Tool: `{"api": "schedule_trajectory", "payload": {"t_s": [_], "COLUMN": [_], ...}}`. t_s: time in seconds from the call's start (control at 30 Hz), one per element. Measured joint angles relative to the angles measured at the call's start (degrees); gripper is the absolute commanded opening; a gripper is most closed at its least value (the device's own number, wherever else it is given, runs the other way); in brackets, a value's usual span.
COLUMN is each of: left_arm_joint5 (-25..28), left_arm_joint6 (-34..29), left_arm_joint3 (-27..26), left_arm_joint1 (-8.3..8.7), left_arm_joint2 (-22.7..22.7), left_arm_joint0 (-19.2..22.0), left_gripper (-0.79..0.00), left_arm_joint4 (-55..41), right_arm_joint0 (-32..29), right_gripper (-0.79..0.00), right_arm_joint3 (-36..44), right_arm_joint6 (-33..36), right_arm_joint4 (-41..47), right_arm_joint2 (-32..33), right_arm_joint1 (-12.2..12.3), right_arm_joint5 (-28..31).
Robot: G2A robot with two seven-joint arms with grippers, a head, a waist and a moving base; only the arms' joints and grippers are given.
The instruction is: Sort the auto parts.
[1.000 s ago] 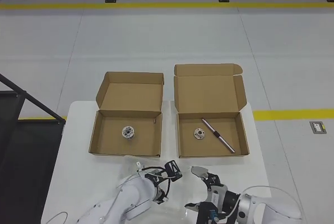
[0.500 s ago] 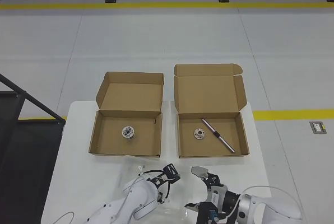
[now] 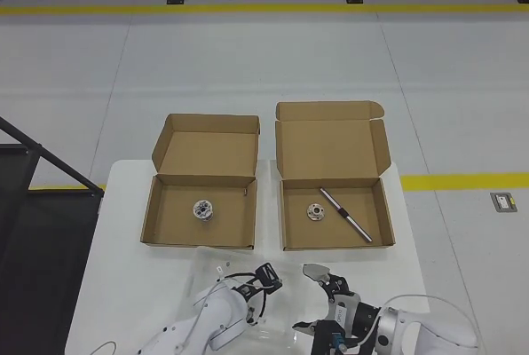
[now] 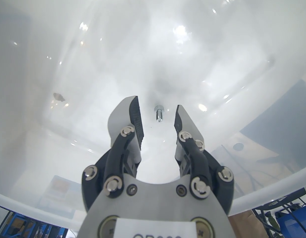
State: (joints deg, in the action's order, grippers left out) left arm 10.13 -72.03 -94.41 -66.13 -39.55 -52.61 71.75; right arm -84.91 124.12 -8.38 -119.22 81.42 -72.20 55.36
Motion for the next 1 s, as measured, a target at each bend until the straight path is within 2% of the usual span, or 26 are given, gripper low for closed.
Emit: {"api": "schedule_trajectory", "payload": {"t_s": [0.07,0.1,0.2,0.4,0.67,0.77,0.87,0.97,1.0], "left_arm_joint5": [0.1,0.2,0.6,1.1,1.6,1.5,1.5,1.4,1.3], "left_arm_joint6": [-0.7,-1.1,-2.1,-2.8,-1.8,-1.9,-1.9,-1.8,-1.8], "left_arm_joint3": [0.0,-0.2,-0.6,-1.2,1.0,1.4,1.7,1.9,1.9], "left_arm_joint1": [-0.08,-0.12,-0.19,-0.32,-0.85,-1.06,-1.27,-1.46,-1.52], "left_arm_joint2": [-0.1,-0.1,-0.3,-0.7,-1.5,-1.6,-1.6,-1.7,-1.8], "left_arm_joint0": [-0.1,-0.3,-0.7,-1.6,-1.2,-1.2,-1.1,-1.0,-1.1], "left_gripper": [-0.394,-0.345,-0.348,-0.416,-0.437,-0.499,-0.594,-0.785,-0.785], "left_arm_joint4": [0.2,0.3,0.5,1.0,0.1,0.4,0.4,0.7,1.0], "right_arm_joint0": [0.0,0.0,0.0,0.0,0.0,0.0,0.0,0.0,0.0], "right_gripper": [0.0,0.0,0.0,0.0,0.0,0.0,0.0,0.0,0.0], "right_arm_joint3": [0.0,0.0,0.0,0.0,0.0,0.0,0.0,0.0,0.0], "right_arm_joint6": [0.0,0.0,0.0,0.0,0.0,0.0,0.0,0.0,0.0], "right_arm_joint4": [0.0,0.0,0.0,0.0,0.0,0.0,0.0,0.0,0.0], "right_arm_joint2": [0.0,0.0,0.0,0.0,0.0,0.0,0.0,0.0,0.0], "right_arm_joint1": [0.0,0.0,0.0,0.0,0.0,0.0,0.0,0.0,0.0], "right_arm_joint5": [0.0,0.0,0.0,0.0,0.0,0.0,0.0,0.0,0.0]}}
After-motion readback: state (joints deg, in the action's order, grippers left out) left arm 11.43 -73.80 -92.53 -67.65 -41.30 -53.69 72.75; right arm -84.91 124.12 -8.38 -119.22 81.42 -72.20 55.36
